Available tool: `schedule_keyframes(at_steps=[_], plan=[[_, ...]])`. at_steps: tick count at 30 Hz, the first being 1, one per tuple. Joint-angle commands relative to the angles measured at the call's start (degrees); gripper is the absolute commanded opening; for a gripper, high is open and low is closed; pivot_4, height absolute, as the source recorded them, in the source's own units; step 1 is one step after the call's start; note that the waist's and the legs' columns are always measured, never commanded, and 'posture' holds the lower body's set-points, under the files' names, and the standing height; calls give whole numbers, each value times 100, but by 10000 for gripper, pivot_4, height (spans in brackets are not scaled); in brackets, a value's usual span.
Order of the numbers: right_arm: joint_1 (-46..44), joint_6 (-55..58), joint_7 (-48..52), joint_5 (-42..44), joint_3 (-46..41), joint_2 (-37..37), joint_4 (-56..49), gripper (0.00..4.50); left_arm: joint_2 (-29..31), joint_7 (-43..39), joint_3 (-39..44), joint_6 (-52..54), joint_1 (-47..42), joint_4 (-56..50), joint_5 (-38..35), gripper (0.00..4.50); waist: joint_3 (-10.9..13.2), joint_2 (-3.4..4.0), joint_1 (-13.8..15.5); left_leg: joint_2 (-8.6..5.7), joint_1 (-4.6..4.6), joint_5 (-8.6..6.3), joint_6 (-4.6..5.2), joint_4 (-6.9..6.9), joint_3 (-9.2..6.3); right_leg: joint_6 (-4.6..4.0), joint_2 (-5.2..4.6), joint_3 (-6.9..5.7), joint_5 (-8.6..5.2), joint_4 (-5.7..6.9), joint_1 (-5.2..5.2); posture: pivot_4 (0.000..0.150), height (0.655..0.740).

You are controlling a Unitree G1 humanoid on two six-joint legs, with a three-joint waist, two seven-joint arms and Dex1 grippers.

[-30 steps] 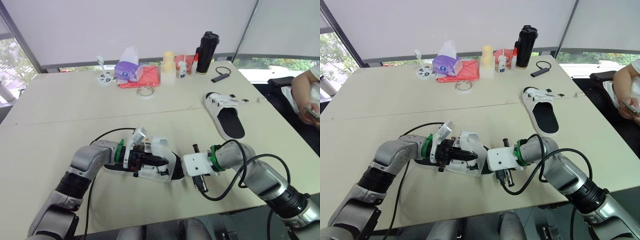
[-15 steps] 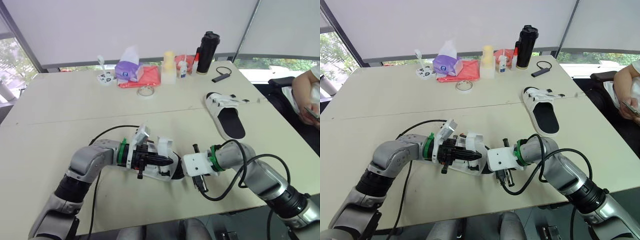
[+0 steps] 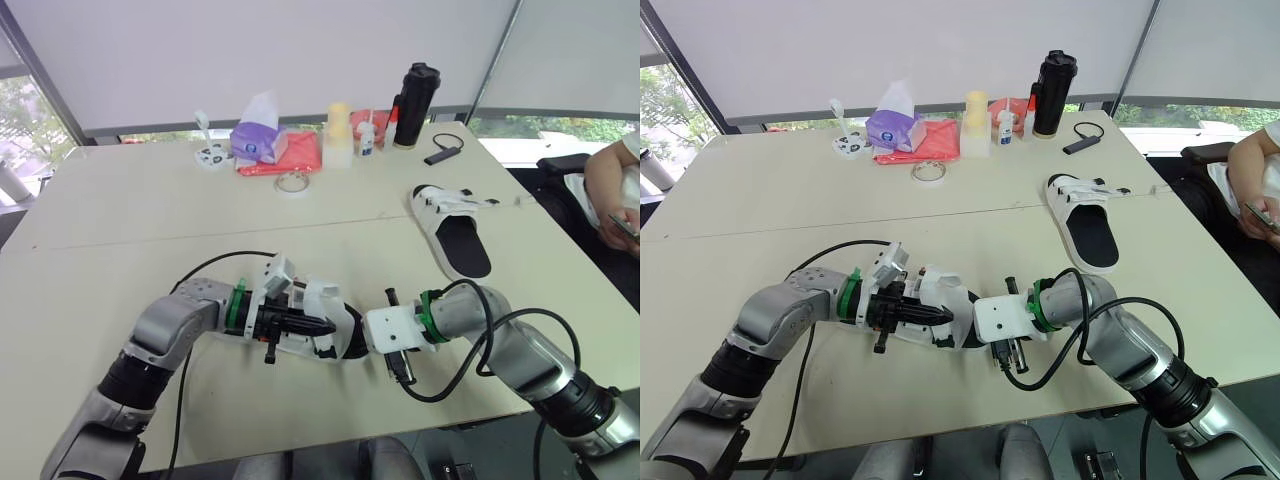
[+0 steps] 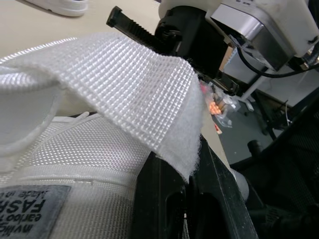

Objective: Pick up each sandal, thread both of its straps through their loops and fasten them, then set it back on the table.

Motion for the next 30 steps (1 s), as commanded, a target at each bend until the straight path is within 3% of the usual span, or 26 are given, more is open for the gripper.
schedule_keyframes(at_steps=[1,9,21,30], plan=[[111,78,-7,-130,162,-13,122,0,-83,84,-3,-113,4,101,108,828,0,0,6,0,0,0,0,0,0,0,0,0,0,0,0,1500,7400],[113,96,-17,-135,163,1,114,0,-193,231,151,71,-140,156,-14,828,-1,0,7,0,1,0,0,0,0,0,0,0,0,0,1,1500,7400],[110,87,-32,-136,173,9,138,0,558,-792,-514,-453,88,-389,390,828,-1,1,-5,0,0,-1,-1,-1,0,-1,0,0,-1,-1,-1,1500,7400],[120,93,-52,-141,190,27,124,0,220,-419,-156,-442,-152,53,336,828,-1,1,-5,1,0,-1,-1,-2,0,-1,0,0,-2,-2,-1,1500,7400]])
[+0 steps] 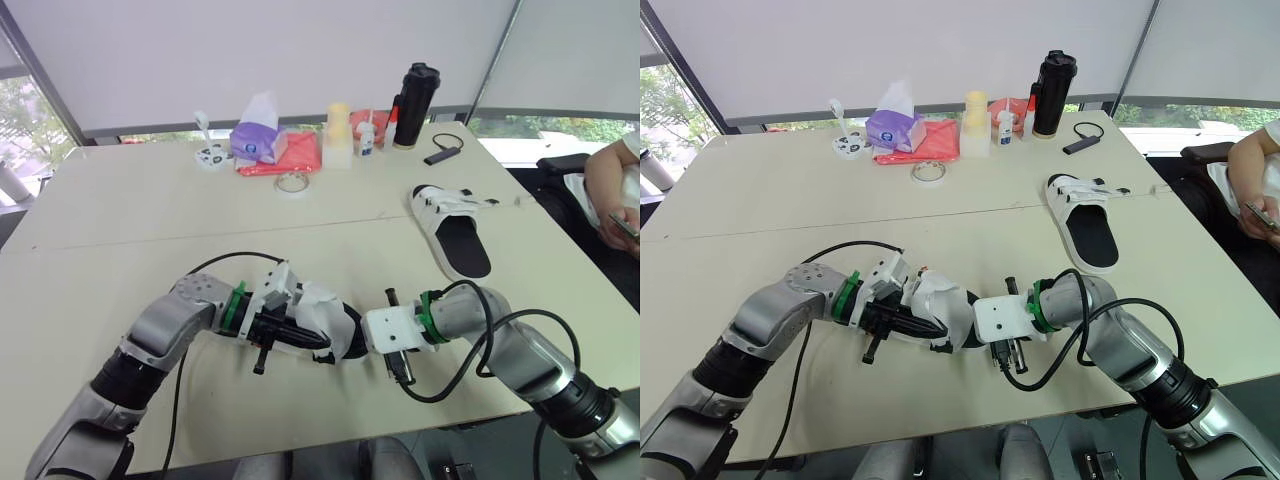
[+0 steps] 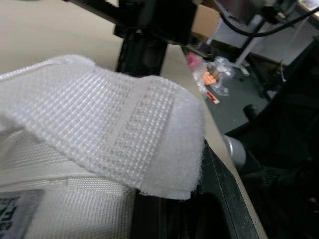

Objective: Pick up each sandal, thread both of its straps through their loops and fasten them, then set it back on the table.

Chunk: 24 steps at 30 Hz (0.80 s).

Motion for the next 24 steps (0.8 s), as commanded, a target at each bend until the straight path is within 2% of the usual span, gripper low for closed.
schedule_keyframes(at_steps=[1,3,9,18,24], plan=[[99,78,-9,-134,189,18,141,0,-131,185,216,146,-69,151,-110,3140,0,0,0,0,0,0,0,0,0,0,0,0,0,0,0,1500,7400],[99,76,-11,-138,192,18,139,0,-170,208,276,282,-96,184,-184,8932,0,0,1,0,0,0,0,0,0,0,0,-1,0,0,0,1500,7400],[111,67,-23,-141,197,15,135,0,-164,323,390,418,9,23,-329,38018,0,0,2,0,0,0,0,0,0,0,0,0,1,1,0,1500,7400],[157,47,-38,-166,196,-15,124,0,-509,1150,1644,1487,93,22,-1545,38018,0,0,-10,0,1,0,0,0,-5,1,1,-1,1,2,0,1500,7400],[108,1,-34,-181,212,13,207,0,-553,1420,1790,1767,290,-227,-1809,38018,0,0,-10,-1,1,0,1,0,-4,1,1,-1,1,2,1,1500,7400]])
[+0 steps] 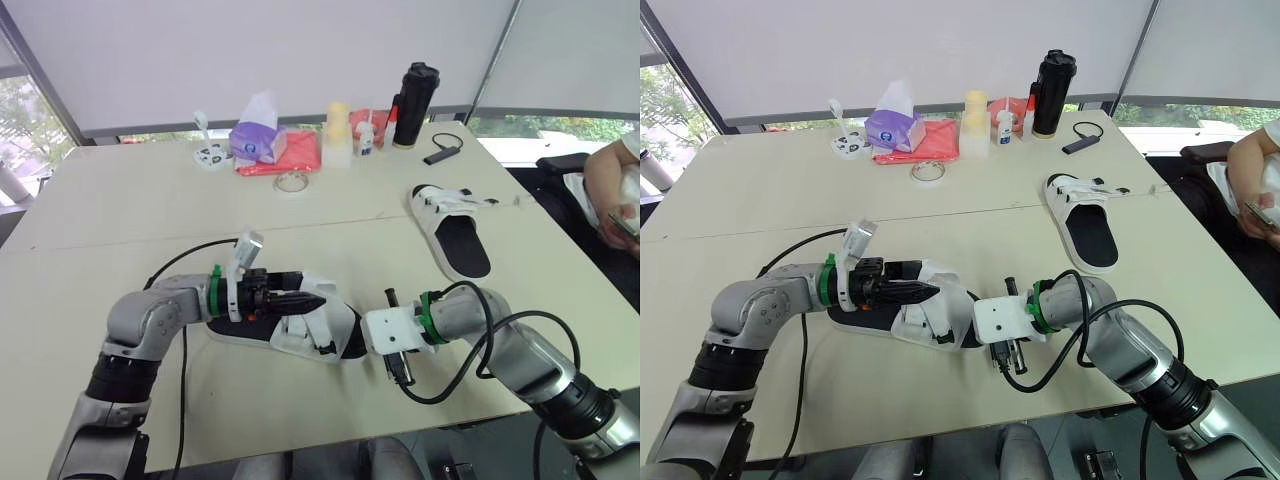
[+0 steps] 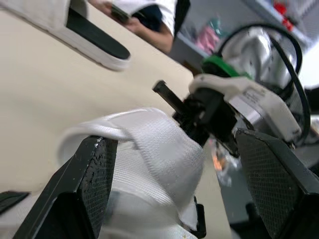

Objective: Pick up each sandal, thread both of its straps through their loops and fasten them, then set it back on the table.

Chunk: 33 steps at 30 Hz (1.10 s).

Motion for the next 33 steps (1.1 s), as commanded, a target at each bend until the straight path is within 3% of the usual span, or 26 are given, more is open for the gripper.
schedule_keyframes(at_steps=[1,22,25,31,33], plan=[[71,16,4,-159,210,17,216,0,-12,84,90,167,61,-372,-276,38018,0,0,3,0,0,0,0,0,0,0,0,0,0,0,0,1500,7400],[77,31,-75,-190,194,78,264,0,320,485,-12,795,197,-940,-692,38018,0,0,-8,0,0,0,-1,0,0,-1,0,0,0,0,-1,1500,7400],[70,22,-81,-197,196,87,279,0,216,593,34,854,147,-882,-773,29971,0,0,-10,0,0,-1,-1,0,0,-1,0,0,-1,0,-1,1500,7400],[81,23,-85,-205,188,81,274,0,205,629,14,916,161,-1018,-837,591,0,0,-16,0,0,0,-1,0,-1,-1,0,0,0,0,-2,1500,7400],[89,29,-88,-204,184,79,263,0,224,622,0,911,181,-1127,-843,591,0,0,-16,0,0,0,-1,0,0,-2,0,0,0,0,-2,1500,7400]])
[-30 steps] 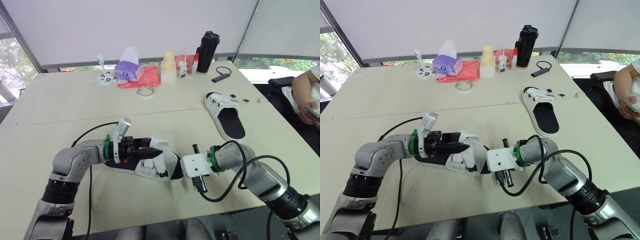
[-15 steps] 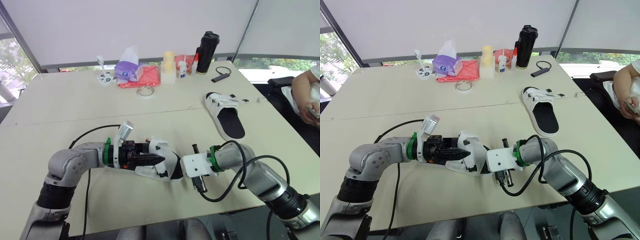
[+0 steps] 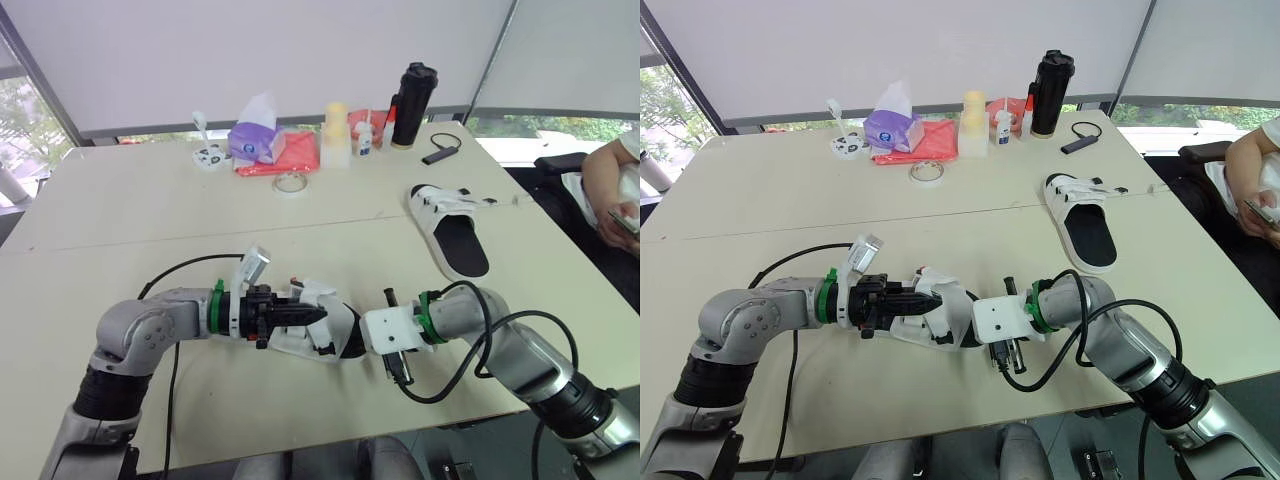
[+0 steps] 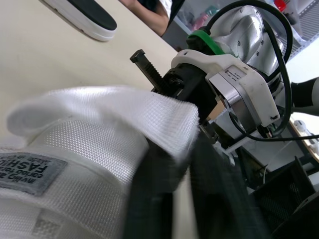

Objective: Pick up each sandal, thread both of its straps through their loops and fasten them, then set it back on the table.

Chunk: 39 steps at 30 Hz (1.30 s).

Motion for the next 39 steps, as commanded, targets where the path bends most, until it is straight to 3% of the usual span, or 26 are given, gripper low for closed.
schedule_keyframes(at_steps=[1,15,24,34,37,39], plan=[[99,88,-71,-178,179,39,204,0,42,-23,17,-23,-52,-378,-171,591,0,0,1,0,0,0,0,0,0,0,0,0,0,0,0,1500,7400],[91,100,-109,-204,196,105,227,0,-113,-167,-630,-360,-658,-252,263,591,2,-3,-4,0,-2,0,0,-3,2,0,0,0,0,0,-3,1500,7400],[184,170,-116,-198,153,43,115,0,108,-221,-854,-620,-202,-229,661,591,2,-2,-9,0,-1,0,0,-3,2,-1,0,1,0,-1,-2,1500,7400],[153,162,-107,-194,177,48,133,0,-33,110,-516,-518,44,-243,453,591,1,-2,0,0,0,0,0,-7,1,-1,0,1,-1,-2,-3,1500,7400],[158,147,-107,-192,176,42,136,0,-9,156,-528,-534,140,-340,431,9015,1,-2,0,0,1,0,0,-10,1,-2,0,1,-1,-2,-3,1500,7400],[161,141,-106,-192,175,37,136,0,11,191,-558,-606,181,-373,514,18500,1,-3,6,0,2,0,0,-10,1,-2,0,1,-2,-1,-2,1500,7400]])
